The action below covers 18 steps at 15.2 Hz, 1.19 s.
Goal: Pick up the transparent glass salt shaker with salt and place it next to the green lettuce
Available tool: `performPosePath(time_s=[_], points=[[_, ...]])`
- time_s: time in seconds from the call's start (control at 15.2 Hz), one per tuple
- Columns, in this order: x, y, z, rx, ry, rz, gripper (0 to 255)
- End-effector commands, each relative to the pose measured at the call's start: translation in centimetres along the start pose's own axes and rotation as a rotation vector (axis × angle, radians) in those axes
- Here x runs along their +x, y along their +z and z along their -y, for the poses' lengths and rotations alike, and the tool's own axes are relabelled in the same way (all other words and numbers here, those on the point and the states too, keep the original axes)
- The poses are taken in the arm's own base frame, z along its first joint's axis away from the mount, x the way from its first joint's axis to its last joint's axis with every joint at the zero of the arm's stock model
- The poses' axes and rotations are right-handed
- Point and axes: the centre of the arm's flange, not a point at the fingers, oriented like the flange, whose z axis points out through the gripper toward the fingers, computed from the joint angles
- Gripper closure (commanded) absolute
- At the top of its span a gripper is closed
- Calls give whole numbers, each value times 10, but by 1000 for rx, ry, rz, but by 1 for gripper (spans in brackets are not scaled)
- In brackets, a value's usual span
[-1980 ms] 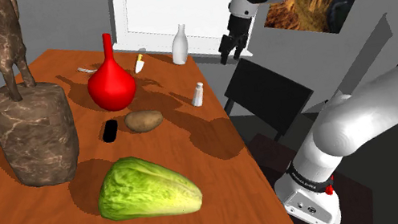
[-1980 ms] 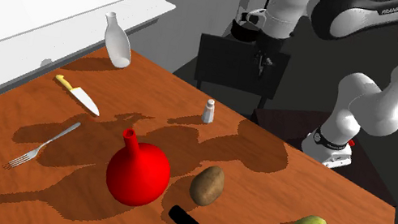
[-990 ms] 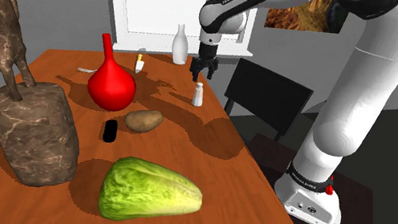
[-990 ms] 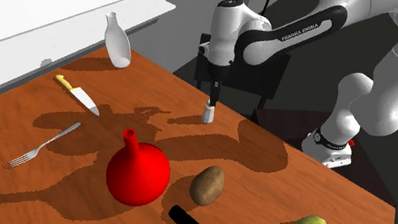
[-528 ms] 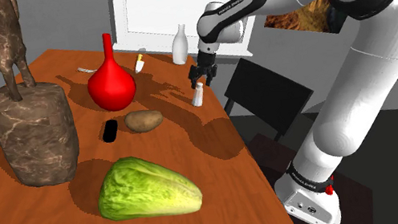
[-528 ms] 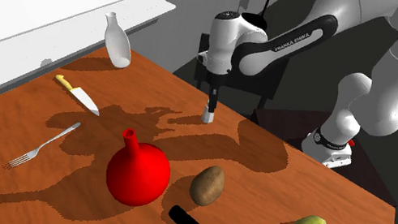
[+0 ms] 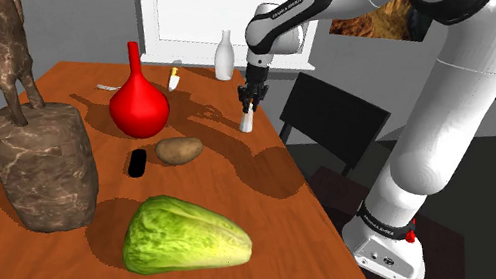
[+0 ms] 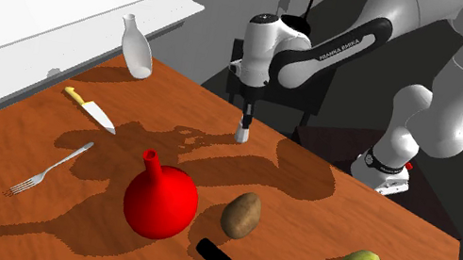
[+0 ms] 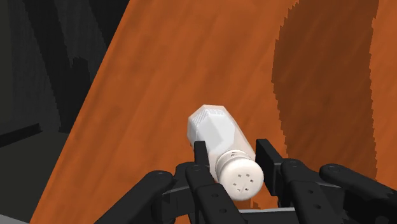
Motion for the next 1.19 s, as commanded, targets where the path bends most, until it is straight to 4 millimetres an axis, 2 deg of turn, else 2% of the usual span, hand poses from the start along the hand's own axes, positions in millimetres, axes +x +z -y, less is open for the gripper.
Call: performPosePath(time_s=[0.0,0.46,1.12], points=[[0,0,0,0,0,0,255],[0,0,0,0,0,0,255],[-1,-52,5,0,0,0,255]])
